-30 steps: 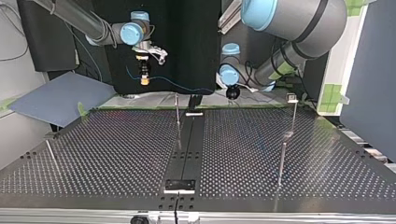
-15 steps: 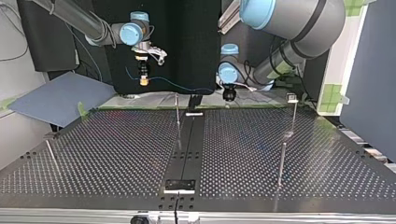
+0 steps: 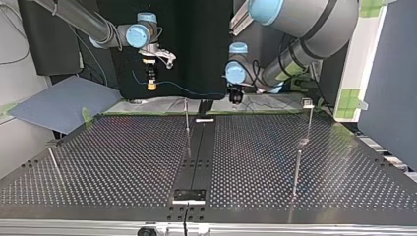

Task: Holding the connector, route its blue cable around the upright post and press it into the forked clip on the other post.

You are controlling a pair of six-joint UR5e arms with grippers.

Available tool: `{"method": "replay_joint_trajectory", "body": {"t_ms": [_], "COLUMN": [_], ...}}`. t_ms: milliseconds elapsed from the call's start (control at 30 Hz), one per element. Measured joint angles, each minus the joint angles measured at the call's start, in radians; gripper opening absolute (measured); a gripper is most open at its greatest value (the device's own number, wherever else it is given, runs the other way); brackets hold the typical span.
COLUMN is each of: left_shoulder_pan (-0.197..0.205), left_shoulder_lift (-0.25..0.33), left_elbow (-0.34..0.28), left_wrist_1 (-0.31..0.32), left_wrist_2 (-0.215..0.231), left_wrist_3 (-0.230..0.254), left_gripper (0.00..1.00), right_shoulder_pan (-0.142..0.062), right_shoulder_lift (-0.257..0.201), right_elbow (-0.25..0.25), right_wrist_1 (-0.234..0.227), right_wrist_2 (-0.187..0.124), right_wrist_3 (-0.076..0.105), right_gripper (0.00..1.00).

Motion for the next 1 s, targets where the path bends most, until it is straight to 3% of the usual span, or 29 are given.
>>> {"method": "replay_joint_trajectory", "body": {"t_ms": [433,700,1000], "left_shoulder_pan": [-0.043,-0.075,-0.103], "left_shoulder_lift": [-0.003,-0.053,-0.07], "left_elbow": [0.0,0.0,0.001], "left_wrist_1": [0.015,0.029,0.055], "left_wrist_2": [0.01,0.016,0.07], "left_wrist_3": [-0.107,-0.181,-0.268], "left_gripper": [1.0,1.0,1.0], "right_shoulder_pan": [-0.002,-0.008,-0.008], "right_shoulder_lift": [0.0,0.0,0.0], "right_elbow": [0.0,-0.001,-0.007], "right_wrist_1": [0.001,-0.001,0.003], "right_wrist_2": [0.0,0.0,-0.012], "right_wrist_3": [0.001,0.001,0.001], "right_gripper": [0.0,0.0,0.0]}}
